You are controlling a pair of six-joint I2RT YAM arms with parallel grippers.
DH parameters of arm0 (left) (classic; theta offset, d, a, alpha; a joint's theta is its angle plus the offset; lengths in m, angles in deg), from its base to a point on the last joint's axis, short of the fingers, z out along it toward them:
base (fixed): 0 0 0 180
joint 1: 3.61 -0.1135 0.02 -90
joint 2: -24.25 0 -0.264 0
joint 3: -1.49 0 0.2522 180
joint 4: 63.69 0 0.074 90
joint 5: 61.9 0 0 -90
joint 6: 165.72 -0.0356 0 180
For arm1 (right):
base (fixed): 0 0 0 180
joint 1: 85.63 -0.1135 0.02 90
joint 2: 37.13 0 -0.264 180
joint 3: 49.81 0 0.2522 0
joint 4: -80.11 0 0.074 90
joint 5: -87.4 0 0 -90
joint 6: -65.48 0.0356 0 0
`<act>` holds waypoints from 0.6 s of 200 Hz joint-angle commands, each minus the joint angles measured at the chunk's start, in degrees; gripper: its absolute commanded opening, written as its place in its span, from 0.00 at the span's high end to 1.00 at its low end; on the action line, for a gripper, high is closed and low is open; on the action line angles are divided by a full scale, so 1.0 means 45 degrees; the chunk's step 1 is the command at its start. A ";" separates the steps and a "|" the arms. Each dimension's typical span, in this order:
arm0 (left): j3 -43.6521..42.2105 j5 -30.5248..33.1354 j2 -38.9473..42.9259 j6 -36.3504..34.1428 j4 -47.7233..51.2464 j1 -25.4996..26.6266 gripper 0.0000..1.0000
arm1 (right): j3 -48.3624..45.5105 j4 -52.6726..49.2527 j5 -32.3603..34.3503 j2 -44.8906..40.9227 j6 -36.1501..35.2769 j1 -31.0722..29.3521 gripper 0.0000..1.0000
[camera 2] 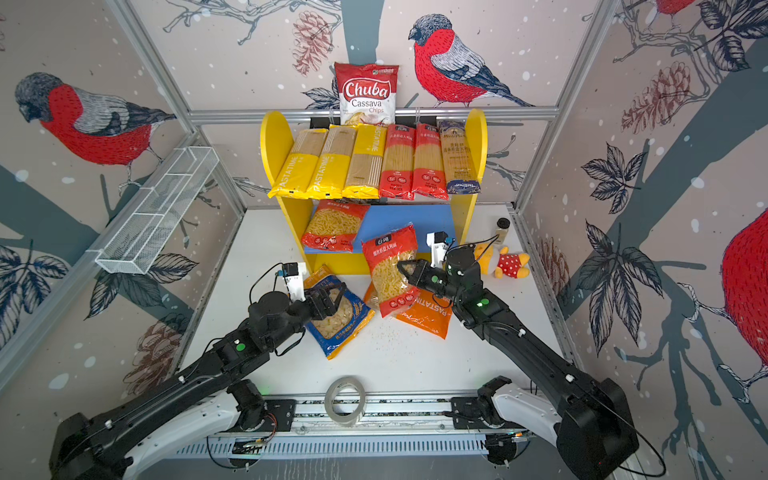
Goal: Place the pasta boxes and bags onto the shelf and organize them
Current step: 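Lift the red bag with the right gripper while the left gripper releases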
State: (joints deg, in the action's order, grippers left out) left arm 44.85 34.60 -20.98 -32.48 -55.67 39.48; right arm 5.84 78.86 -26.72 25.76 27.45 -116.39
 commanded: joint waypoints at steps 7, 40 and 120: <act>0.0052 0.0253 0.0091 -0.0189 -0.0264 -0.0325 0.13 | 0.0587 0.4221 0.1023 0.0972 0.1422 -0.0031 1.00; 0.0013 0.0050 -0.0138 -0.0064 -0.0566 -0.0357 0.14 | 0.1004 0.5588 0.1580 0.2982 0.2933 0.0628 1.00; 0.0179 -0.1277 -0.1745 0.0168 -0.1033 -0.0335 0.18 | 0.3147 0.4144 0.1709 0.6212 0.3822 0.0962 0.93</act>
State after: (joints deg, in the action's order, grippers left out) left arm 45.16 31.87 -27.52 -32.17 -56.50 38.08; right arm 18.56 93.90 -20.19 52.21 43.10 -111.85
